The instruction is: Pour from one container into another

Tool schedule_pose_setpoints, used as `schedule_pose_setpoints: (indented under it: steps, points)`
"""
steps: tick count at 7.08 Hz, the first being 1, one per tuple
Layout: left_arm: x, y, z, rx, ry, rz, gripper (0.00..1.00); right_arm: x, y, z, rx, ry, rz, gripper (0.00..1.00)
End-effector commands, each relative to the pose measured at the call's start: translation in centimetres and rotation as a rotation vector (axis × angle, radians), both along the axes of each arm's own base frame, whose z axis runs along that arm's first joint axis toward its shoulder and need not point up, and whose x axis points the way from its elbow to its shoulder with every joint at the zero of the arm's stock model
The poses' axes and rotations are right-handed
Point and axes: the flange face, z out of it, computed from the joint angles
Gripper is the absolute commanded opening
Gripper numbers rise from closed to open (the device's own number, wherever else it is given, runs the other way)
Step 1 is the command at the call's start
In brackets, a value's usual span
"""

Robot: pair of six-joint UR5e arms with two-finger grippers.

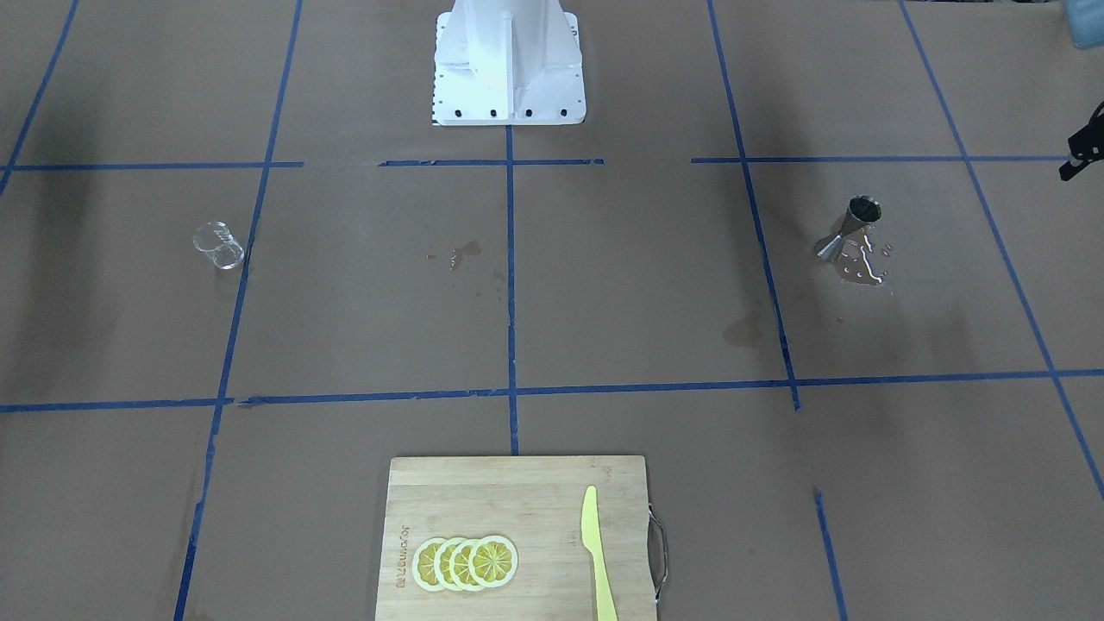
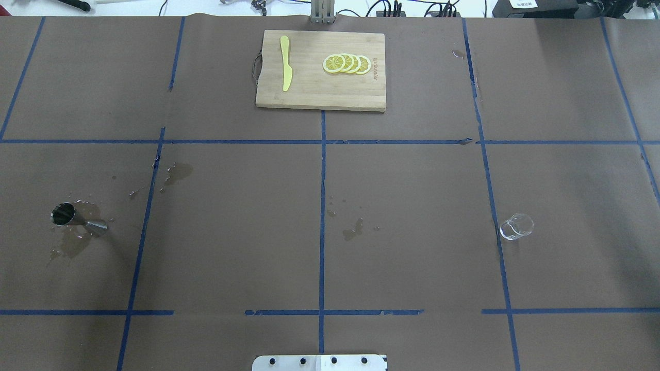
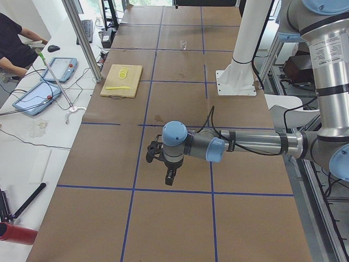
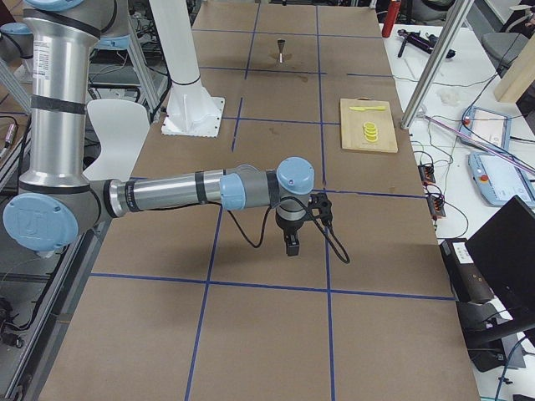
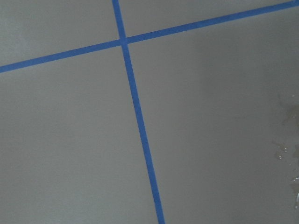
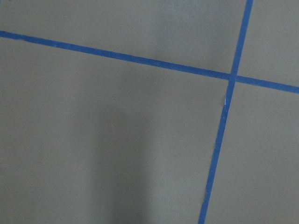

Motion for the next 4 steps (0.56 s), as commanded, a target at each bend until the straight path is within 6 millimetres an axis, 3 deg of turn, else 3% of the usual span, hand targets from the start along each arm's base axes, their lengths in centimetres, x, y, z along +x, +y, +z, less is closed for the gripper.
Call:
schedule_pose_setpoints:
  steps: [1, 2, 3, 4]
  points:
    - [-1.1, 0.5, -3.5, -0.041, 0.023, -0.020, 1.00, 4.2, -0.4, -2.5, -0.089, 0.002, 0.028, 1.00]
    - [-1.3, 0.6, -3.7, 0.019, 0.018, 0.030, 1.00, 4.7, 0.5, -3.0, -0.081, 0.014, 0.037, 1.00]
    - [-3.2, 1.6, -2.0, 0.080, -0.027, 0.076, 1.00, 4.9, 1.6, -1.8, -0.099, 0.015, 0.041, 1.00]
    - [-5.9, 2.3, -1.3, 0.071, -0.070, 0.014, 1.00, 5.0, 2.5, -1.0, -0.119, 0.022, 0.042, 1.00]
